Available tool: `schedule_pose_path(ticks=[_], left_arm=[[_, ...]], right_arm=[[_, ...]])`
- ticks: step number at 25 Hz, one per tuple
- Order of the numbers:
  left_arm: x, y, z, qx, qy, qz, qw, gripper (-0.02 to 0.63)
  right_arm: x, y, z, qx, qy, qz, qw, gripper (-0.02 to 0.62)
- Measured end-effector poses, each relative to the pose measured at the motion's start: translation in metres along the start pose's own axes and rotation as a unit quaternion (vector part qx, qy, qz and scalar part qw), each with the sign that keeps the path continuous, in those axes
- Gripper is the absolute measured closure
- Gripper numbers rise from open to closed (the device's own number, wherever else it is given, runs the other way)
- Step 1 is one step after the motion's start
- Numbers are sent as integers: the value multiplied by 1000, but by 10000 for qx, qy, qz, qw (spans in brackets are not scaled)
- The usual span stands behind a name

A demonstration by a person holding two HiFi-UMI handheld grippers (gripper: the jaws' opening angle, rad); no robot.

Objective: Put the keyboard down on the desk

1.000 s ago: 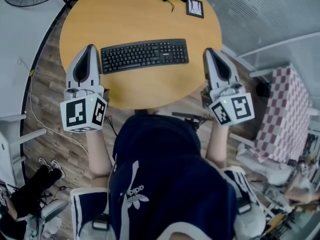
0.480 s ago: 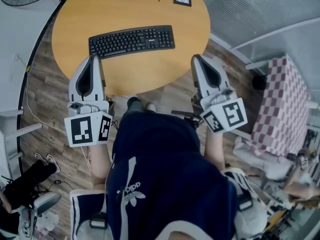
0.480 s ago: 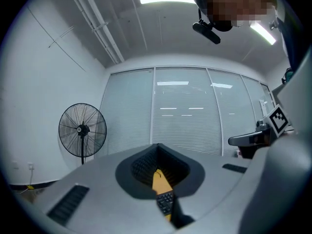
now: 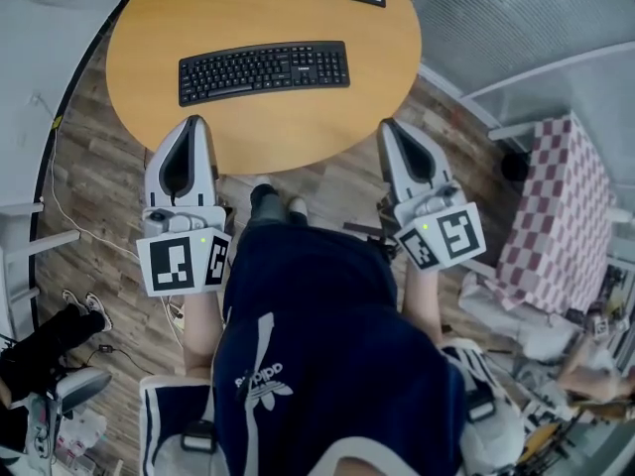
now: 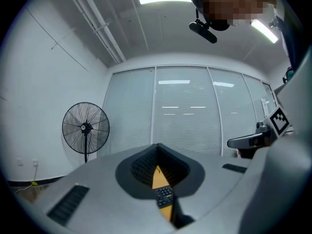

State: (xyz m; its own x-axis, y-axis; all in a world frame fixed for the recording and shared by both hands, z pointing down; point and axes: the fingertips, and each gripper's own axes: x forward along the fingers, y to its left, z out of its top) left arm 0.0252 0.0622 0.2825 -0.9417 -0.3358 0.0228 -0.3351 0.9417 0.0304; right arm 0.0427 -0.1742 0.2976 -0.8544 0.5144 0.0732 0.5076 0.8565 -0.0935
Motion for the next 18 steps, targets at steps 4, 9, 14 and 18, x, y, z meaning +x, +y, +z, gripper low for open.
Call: schedule_pose_path(ticks=[4, 9, 14, 18], left_arm=[[-2, -4, -1, 79, -15, 7, 10000, 603], [-1, -10, -1, 99, -25, -35, 9999, 603], [-1, -13, 1, 119, -25, -50, 9999, 604], [1, -12, 7, 172, -78, -31, 9998, 603]], right_arm=[[0, 7, -4, -56, 41, 67, 10000, 591], [1, 9, -6, -150, 56, 105, 9998, 592], [0, 8, -2, -193, 24, 102, 9998, 591], [1, 5, -1, -166, 6, 105, 9998, 592]])
